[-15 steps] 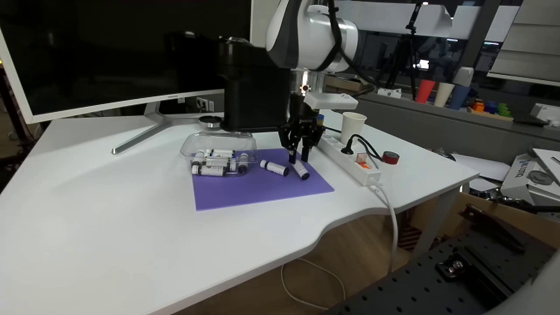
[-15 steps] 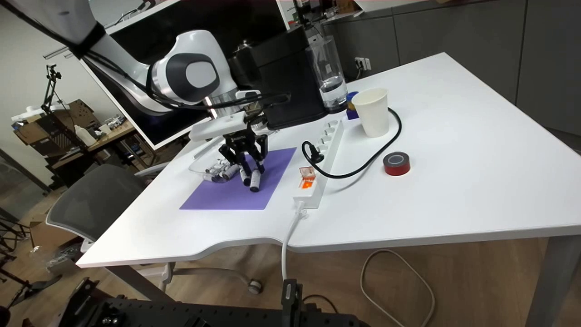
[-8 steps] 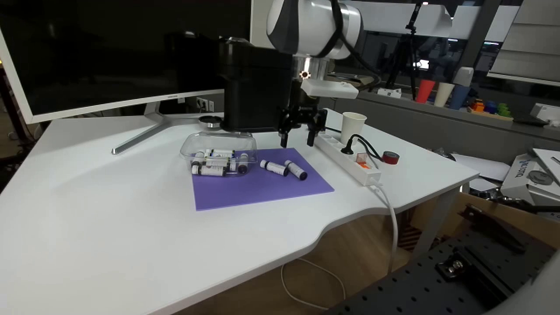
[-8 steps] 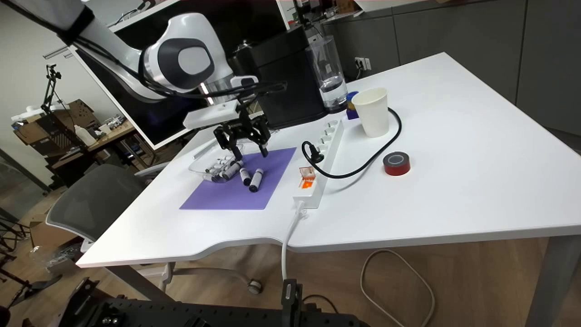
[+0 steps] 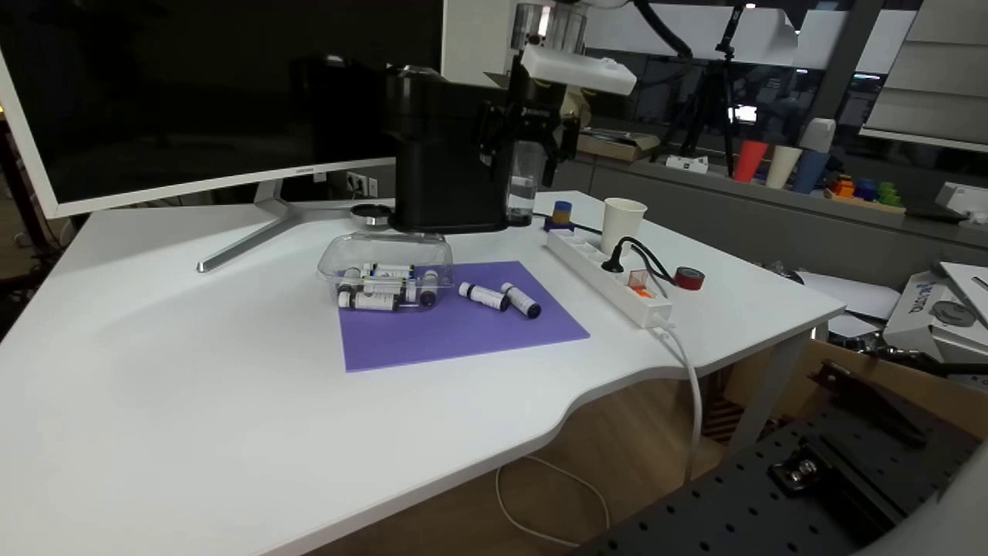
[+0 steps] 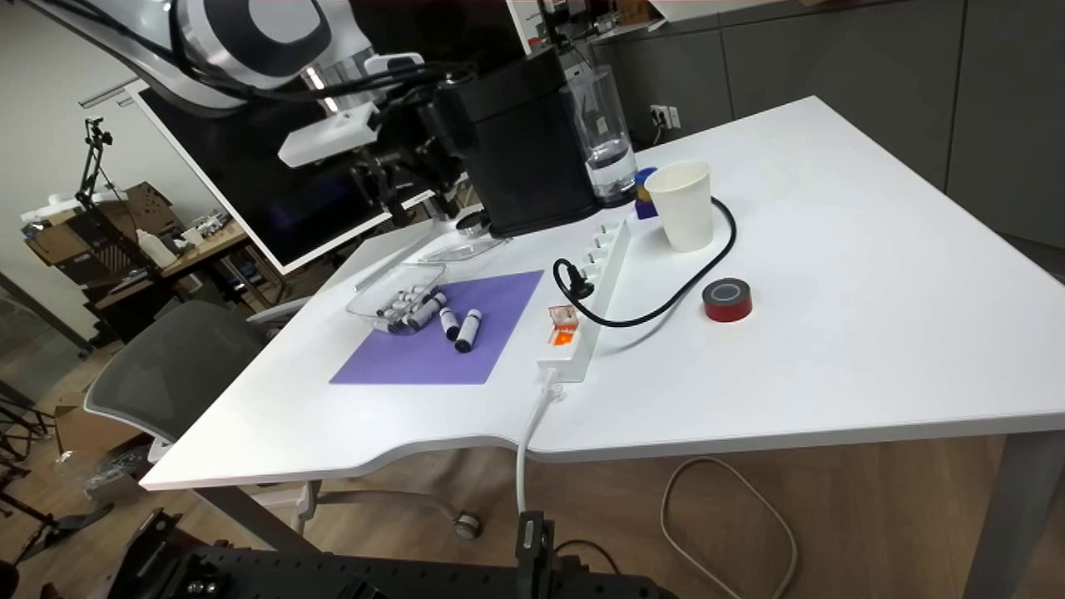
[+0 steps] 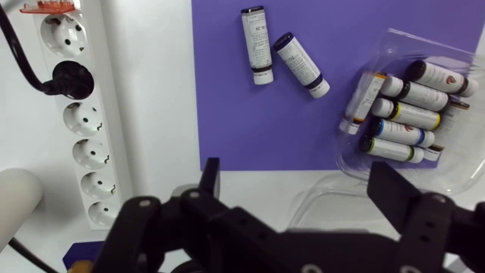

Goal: Pick up the bottle from the bowl and put it on the table

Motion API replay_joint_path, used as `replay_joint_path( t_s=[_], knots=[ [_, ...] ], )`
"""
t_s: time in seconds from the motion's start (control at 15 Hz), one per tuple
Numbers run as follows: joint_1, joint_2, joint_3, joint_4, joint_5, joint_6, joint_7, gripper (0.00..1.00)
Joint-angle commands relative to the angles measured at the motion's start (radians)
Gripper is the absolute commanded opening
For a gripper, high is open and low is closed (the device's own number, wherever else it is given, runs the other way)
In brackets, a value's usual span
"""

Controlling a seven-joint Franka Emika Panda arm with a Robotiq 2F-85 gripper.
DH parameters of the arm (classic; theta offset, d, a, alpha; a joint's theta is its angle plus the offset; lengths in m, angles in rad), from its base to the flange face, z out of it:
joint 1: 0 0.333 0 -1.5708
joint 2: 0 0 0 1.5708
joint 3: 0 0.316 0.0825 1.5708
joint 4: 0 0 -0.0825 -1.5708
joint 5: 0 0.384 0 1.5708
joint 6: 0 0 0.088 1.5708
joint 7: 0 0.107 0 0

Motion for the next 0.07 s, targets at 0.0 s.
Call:
replay_joint_path(
  t_s=[0.0],
  knots=[
    [0.025,-0.093,-0.021,-0.044,-0.033,-0.026,0.079,1.00]
  ],
)
